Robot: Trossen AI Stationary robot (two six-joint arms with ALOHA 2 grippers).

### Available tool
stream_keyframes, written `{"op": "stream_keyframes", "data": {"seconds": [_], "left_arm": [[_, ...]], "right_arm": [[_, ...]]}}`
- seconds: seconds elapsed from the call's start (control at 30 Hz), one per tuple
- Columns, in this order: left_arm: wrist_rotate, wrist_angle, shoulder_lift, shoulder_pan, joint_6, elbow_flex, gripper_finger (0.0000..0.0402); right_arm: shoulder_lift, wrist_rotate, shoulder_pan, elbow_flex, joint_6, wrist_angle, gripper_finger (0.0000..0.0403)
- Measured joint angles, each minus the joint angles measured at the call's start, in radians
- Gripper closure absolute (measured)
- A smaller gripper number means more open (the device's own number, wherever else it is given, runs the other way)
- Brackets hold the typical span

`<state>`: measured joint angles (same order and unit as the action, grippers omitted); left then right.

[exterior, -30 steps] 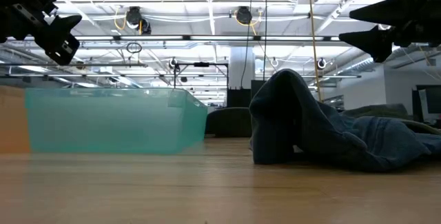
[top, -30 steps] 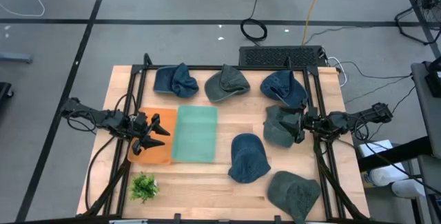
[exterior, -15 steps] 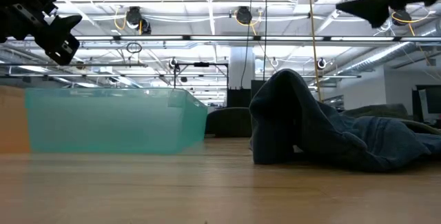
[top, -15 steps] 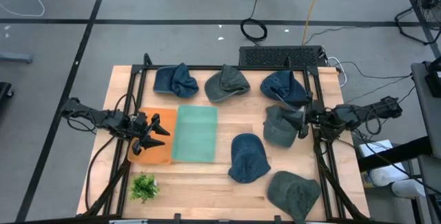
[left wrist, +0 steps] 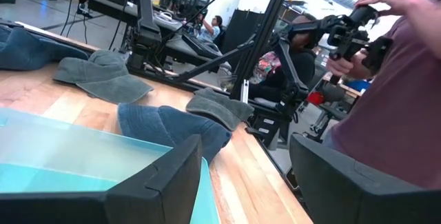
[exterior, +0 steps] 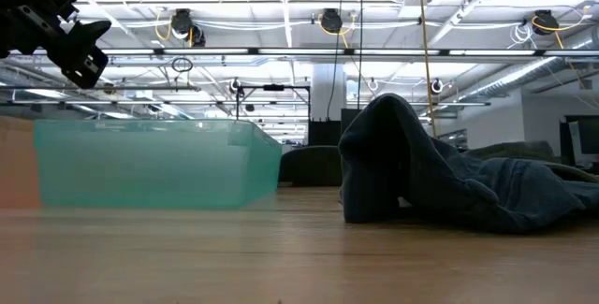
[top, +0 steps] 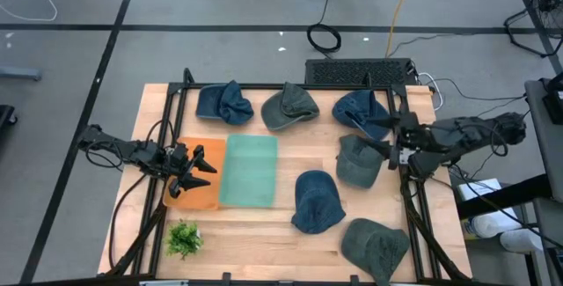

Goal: Pick & Place hat
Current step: Put the top right blue cap into the orange bin

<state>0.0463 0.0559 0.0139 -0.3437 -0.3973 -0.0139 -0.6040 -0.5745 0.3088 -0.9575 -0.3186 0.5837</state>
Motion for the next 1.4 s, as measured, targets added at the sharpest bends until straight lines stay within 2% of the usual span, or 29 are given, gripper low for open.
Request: {"op": "stream_keyframes", "data": {"seconds": [0.4, 0.77, 1.03, 1.2, 1.4], "left_arm": [[0.000, 0.000, 0.000, 0.000, 0.000, 0.000, 0.0172], [0.000, 0.000, 0.000, 0.000, 0.000, 0.000, 0.0172], [0.000, 0.000, 0.000, 0.000, 0.000, 0.000, 0.0172], [0.000, 0.000, 0.000, 0.000, 0.000, 0.000, 0.0172], [0.000, 0.000, 0.000, 0.000, 0.000, 0.000, 0.0172]], "right_arm": [[-0.189, 0.012, 0.000, -0.276, -0.084, 0.250, 0.0106], [-0.327, 0.194, -0.013, -0.433, -0.226, 0.456, 0.0106], [-0.416, 0.337, -0.115, -0.505, -0.271, 0.614, 0.0106], [-0.443, 0.350, -0.202, -0.508, -0.271, 0.701, 0.0106], [-0.479, 0.463, -0.320, -0.509, -0.272, 0.754, 0.0106]]}}
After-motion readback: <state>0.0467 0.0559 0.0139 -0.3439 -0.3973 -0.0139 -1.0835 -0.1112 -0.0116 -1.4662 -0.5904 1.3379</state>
